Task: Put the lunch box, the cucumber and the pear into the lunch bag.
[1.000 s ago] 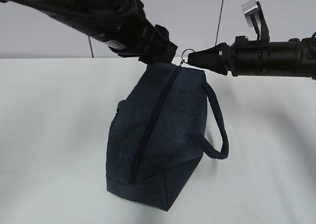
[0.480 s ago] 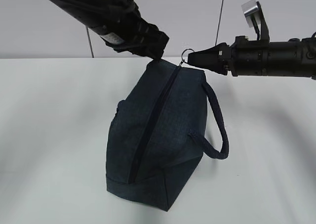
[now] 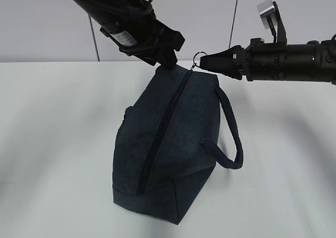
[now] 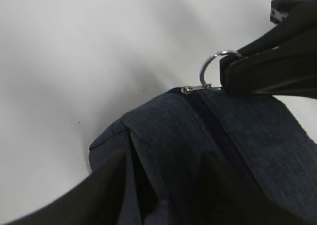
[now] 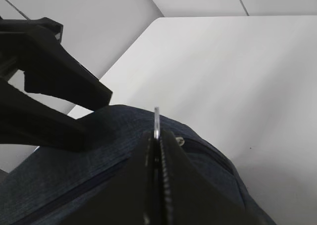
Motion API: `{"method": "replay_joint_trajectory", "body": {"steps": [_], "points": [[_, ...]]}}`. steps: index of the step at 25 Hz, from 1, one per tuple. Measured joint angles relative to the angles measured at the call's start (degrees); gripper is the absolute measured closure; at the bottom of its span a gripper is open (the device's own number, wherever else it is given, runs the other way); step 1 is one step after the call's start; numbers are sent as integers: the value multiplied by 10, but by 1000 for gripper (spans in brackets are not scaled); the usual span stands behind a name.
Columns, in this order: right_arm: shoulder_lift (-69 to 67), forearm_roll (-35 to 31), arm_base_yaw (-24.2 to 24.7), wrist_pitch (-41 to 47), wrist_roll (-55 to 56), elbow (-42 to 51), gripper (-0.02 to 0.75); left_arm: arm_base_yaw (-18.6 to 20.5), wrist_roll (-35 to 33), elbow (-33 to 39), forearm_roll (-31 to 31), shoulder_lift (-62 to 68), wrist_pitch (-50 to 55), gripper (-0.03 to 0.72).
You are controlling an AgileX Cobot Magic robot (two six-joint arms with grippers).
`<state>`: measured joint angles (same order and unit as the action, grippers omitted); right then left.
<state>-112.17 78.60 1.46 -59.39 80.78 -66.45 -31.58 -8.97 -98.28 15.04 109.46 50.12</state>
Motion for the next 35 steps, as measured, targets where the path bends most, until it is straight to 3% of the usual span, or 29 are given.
{"method": "replay_joint_trajectory", "body": {"steps": [7, 12, 17, 22, 35], "points": [[0, 0, 0, 0, 0, 0, 738, 0, 0, -25, 6, 16, 31, 409], [0, 0, 0, 0, 0, 0, 738, 0, -2, -25, 8, 16, 35, 508], [0, -3, 0, 0, 1, 0, 738, 0, -17, -25, 9, 16, 35, 547], [0, -5, 0, -2, 1, 0, 738, -1, -35, -25, 9, 16, 38, 635], [0, -5, 0, -7, 1, 0, 738, -1, -45, -25, 13, 16, 39, 657]]}}
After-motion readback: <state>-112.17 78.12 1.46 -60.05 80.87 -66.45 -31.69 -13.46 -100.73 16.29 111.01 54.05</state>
